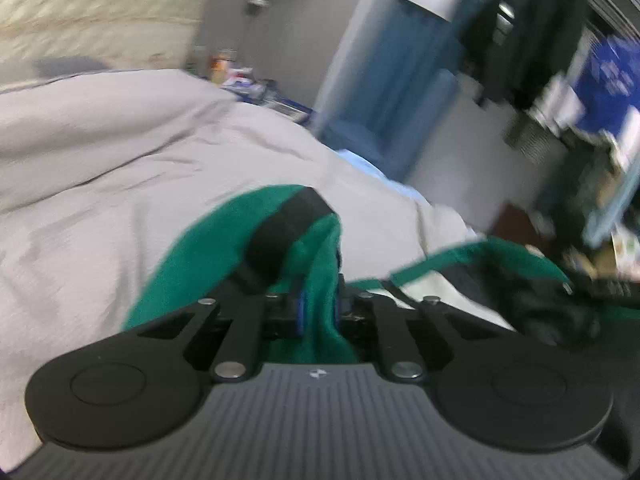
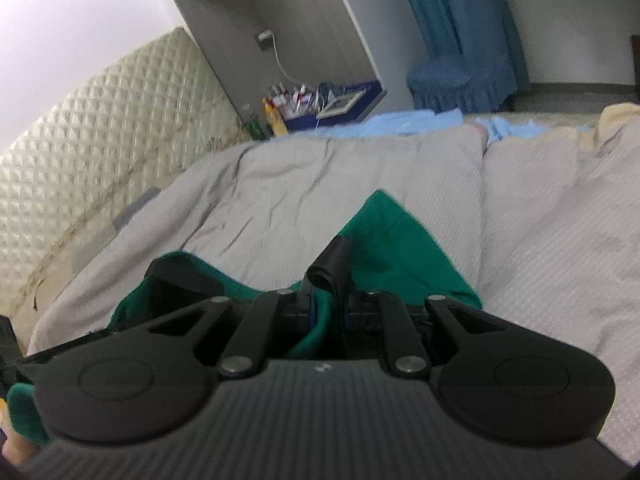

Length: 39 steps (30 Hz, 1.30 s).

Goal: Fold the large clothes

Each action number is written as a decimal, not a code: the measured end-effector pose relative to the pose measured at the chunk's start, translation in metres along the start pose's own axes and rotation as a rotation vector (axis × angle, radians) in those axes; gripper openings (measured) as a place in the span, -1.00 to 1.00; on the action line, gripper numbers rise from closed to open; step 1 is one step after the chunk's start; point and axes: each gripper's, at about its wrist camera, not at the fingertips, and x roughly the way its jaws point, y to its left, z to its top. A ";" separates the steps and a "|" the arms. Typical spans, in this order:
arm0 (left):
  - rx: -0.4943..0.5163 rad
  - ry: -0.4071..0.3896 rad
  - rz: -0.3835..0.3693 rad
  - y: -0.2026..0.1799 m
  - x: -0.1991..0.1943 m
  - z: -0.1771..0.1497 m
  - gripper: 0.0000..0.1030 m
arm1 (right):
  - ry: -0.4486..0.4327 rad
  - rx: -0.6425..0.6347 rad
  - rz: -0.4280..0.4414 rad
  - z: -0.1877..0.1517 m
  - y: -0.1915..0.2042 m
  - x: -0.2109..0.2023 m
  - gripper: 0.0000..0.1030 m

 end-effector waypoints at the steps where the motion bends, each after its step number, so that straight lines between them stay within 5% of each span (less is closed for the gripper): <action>1: -0.043 -0.021 0.006 0.006 -0.006 0.005 -0.77 | -0.015 0.001 -0.004 0.001 -0.001 -0.005 -0.73; 9: -0.262 -0.183 0.050 0.043 -0.050 0.063 -0.81 | -0.164 0.137 -0.026 0.061 -0.025 -0.031 -0.74; 13: -0.321 -0.145 0.092 0.057 -0.029 0.089 -0.81 | -0.142 0.250 -0.082 0.094 -0.053 -0.002 -0.74; 17: -0.327 -0.102 0.150 0.068 0.011 0.106 -0.81 | -0.081 0.216 -0.179 0.107 -0.066 0.044 -0.75; 29: -0.255 0.164 0.347 0.113 0.164 0.089 -0.80 | 0.136 0.118 -0.412 0.081 -0.102 0.175 -0.74; 38: -0.191 0.145 0.264 0.107 0.155 0.080 -0.75 | 0.149 0.023 -0.406 0.079 -0.094 0.173 -0.69; 39: -0.188 0.140 0.261 0.104 0.147 0.080 -0.57 | 0.146 0.028 -0.389 0.081 -0.093 0.166 -0.68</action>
